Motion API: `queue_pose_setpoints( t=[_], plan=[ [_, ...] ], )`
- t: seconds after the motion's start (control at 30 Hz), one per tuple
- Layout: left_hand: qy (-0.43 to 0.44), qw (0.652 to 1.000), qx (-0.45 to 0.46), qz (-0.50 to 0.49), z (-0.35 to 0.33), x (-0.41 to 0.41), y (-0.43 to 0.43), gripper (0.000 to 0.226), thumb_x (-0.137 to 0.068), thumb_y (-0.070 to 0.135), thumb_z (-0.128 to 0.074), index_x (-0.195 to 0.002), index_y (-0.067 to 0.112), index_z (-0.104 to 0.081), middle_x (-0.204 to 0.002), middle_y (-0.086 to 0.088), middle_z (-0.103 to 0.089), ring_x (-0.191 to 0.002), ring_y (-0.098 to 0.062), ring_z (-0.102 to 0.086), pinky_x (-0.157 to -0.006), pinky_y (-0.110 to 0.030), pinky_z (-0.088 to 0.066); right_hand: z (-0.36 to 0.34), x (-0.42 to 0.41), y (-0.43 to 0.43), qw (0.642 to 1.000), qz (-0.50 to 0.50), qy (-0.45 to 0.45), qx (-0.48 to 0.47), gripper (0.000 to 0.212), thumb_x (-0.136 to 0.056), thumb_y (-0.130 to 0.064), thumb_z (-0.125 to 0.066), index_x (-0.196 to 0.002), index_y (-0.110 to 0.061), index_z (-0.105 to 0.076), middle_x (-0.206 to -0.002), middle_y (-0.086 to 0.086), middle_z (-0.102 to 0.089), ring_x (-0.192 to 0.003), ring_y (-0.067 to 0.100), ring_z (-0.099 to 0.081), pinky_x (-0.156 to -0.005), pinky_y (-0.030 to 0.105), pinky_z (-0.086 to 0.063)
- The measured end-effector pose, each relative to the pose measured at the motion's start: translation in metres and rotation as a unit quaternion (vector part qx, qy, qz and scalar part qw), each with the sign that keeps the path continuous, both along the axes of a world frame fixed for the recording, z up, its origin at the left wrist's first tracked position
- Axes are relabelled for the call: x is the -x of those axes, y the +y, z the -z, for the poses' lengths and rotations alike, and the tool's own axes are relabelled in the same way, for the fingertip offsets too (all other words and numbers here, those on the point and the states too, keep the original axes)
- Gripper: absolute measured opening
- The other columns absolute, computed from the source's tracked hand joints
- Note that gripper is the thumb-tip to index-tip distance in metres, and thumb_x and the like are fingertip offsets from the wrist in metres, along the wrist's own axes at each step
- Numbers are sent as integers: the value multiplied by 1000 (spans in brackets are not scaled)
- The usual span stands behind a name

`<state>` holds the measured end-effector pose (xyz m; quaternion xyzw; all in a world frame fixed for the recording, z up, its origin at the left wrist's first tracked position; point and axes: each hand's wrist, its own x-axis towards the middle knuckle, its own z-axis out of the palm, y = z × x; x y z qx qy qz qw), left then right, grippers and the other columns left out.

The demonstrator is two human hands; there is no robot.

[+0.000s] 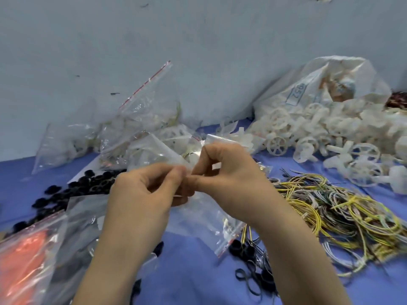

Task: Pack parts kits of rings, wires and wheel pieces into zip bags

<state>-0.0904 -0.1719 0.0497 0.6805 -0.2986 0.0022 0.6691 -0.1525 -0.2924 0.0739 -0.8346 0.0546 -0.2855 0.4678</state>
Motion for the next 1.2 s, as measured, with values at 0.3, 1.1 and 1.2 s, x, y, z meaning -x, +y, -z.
queue_pose_setpoints(
  t=[0.3,1.1,1.2],
  plan=[
    [-7,998,-2,-69,-3,-12,15,26,-88,17,-59,-63,19,-64,-59,-4,-68,-57,-14,-68,-56,-25,-58,-4,23,-53,976,9,-61,-207,25,-71,2,-72,-64,-10,-51,-69,10,-52,-59,14,-55,-57,24,-52],
    [-92,945,-53,-309,-2,-50,65,35,-86,9,-64,-100,41,-63,-93,16,-67,-54,4,-56,-60,-8,-43,140,-72,53,924,-109,268,252,19,-80,5,-45,-72,-11,-52,-81,8,-50,-79,30,-48,-56,34,-32],
    [-78,965,-118,-220,1,-47,59,44,-86,-3,-60,-107,36,-66,-100,11,-68,-40,2,-52,-41,-4,-34,124,-69,36,913,-151,306,222,16,-82,-1,-56,-91,-9,-66,-92,10,-66,-80,25,-57,-66,28,-42]
  ],
)
